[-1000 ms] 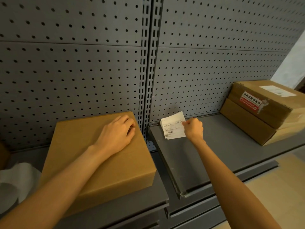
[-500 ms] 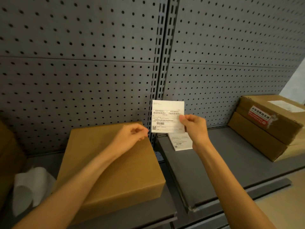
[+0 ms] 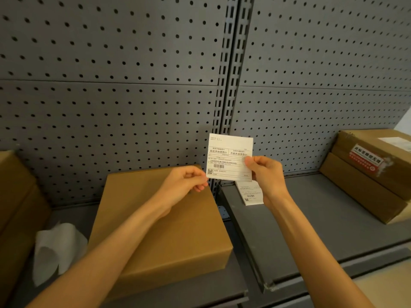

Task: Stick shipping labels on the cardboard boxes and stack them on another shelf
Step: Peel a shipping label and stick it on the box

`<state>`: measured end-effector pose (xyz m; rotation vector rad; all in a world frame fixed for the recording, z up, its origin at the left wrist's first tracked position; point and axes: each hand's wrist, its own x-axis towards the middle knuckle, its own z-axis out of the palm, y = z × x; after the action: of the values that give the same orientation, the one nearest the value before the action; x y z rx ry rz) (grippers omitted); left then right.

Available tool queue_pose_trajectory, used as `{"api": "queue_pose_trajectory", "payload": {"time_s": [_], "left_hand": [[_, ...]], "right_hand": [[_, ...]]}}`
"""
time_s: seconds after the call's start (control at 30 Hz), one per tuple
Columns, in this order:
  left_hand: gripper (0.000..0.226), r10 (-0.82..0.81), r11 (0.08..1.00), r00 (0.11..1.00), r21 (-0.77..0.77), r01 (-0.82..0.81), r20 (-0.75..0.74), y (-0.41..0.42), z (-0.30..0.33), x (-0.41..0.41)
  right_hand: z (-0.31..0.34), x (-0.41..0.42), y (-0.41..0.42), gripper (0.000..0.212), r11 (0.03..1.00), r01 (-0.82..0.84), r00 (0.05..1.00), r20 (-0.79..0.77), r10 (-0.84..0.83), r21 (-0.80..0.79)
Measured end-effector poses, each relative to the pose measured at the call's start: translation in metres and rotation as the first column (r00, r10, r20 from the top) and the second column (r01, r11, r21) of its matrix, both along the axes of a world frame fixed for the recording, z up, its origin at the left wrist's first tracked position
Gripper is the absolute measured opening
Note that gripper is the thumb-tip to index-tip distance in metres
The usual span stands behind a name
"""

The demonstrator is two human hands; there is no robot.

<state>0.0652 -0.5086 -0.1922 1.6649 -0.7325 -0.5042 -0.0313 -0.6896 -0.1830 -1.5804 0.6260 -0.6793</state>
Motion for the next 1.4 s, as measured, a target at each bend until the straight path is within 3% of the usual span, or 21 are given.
{"api": "queue_pose_trajectory", "payload": {"time_s": [0.7, 0.8, 1.0, 1.17, 1.4], "left_hand": [[0.010, 0.037, 0.999, 0.999, -0.017, -0.036, 0.023, -0.001, 0.002, 0.000], [0.010, 0.042, 0.999, 0.999, -0.028, -0.041, 0.028, -0.001, 0.003, 0.000], [0.011, 0.056, 0.998, 0.997, -0.026, -0.055, 0.049, 0.000, 0.001, 0.001], [0.013, 0.065, 0.998, 0.994, -0.031, -0.062, 0.089, -0.002, -0.001, 0.001], [0.009, 0.036, 0.999, 0.987, -0.031, -0.032, 0.158, -0.003, -0.003, 0.001]], "right_hand": [[-0.013, 0.012, -0.001, 0.017, 0.998, 0.022, 0.997, -0.077, -0.026, -0.057], [-0.017, 0.013, -0.002, 0.013, 0.987, 0.026, 0.986, -0.160, -0.051, -0.155], [-0.023, 0.010, 0.002, 0.037, 0.908, 0.040, 0.956, -0.249, -0.157, -0.417], [-0.008, 0.009, 0.023, 0.017, 0.885, -0.081, 0.992, -0.126, 0.025, -0.458], [-0.005, 0.008, 0.051, 0.005, 0.837, -0.274, 0.962, -0.123, 0.245, -0.474]]}}
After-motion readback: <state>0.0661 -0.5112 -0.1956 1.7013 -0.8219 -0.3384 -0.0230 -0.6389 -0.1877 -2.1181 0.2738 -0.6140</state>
